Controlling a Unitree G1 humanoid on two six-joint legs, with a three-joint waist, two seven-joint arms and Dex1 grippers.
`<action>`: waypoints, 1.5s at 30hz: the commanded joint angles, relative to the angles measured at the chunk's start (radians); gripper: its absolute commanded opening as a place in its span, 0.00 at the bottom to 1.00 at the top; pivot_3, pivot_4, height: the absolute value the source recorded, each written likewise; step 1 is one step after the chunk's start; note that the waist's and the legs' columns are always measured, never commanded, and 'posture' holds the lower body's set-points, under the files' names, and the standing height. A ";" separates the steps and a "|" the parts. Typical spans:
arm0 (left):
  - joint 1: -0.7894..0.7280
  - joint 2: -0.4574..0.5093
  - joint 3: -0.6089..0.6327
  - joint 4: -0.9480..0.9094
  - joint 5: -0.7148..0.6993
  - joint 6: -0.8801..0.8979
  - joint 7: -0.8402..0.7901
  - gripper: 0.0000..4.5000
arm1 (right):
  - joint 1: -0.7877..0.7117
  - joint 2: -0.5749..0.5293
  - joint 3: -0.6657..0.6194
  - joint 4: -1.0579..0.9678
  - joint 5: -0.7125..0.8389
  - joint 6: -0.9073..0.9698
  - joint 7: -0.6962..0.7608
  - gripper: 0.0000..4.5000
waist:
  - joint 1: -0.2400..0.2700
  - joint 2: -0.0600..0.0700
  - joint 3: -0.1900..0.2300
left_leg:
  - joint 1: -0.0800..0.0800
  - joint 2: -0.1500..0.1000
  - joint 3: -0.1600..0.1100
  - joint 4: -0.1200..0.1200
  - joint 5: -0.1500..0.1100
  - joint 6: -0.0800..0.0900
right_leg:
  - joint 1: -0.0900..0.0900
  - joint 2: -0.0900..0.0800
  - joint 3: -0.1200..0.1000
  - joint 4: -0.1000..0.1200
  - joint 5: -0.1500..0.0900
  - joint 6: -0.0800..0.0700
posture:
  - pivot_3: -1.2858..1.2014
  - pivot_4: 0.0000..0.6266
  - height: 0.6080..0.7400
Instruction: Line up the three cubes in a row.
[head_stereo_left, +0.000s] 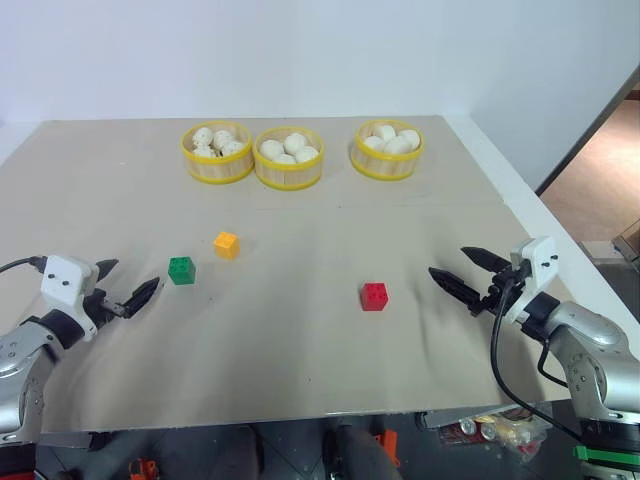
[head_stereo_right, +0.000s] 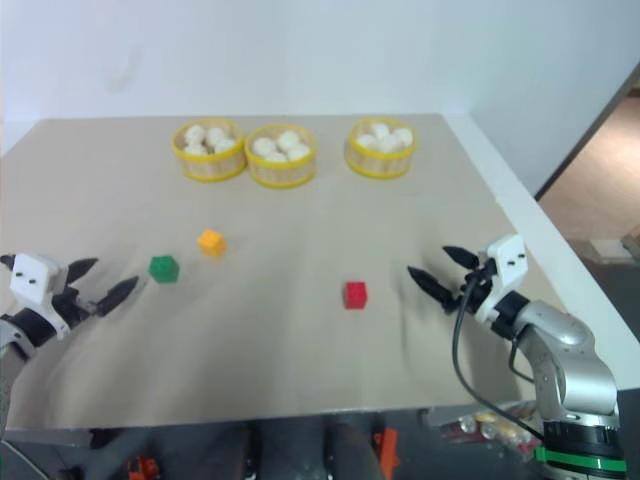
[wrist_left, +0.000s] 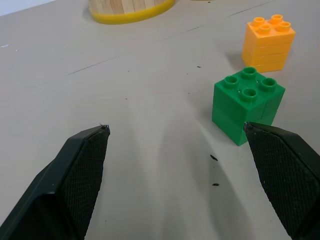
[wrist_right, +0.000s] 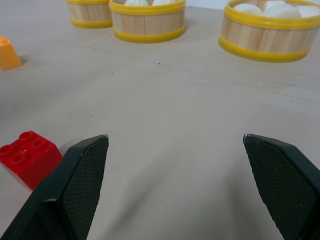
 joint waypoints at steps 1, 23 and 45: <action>0.004 0.004 0.035 -0.040 -0.005 -0.004 0.030 0.99 | -0.018 -0.017 0.002 0.005 -0.006 -0.028 0.021 1.00 | 0.000 0.000 0.000 | 0.000 0.000 0.000 0.000 0.000 0.000 | 0.000 0.000 0.000 0.000 0.000 0.000 | 0.52 0.24 1.00; 0.226 0.018 -0.014 -0.508 -0.220 0.067 -0.161 0.99 | -0.047 -0.109 0.011 -0.195 0.132 0.131 0.123 1.00 | -0.001 -0.001 0.001 | 0.000 0.001 0.002 0.001 -0.001 -0.002 | -0.001 0.000 0.003 0.000 0.000 0.000 | 0.52 0.24 1.00; 0.010 0.130 -0.370 -0.428 -0.177 0.082 -0.488 0.99 | -0.319 -0.095 0.433 0.174 -0.125 -0.143 0.463 1.00 | 0.000 0.002 0.002 | -0.001 0.001 0.001 0.001 -0.004 -0.001 | -0.001 0.004 0.003 0.000 -0.002 0.004 | 0.52 0.24 1.00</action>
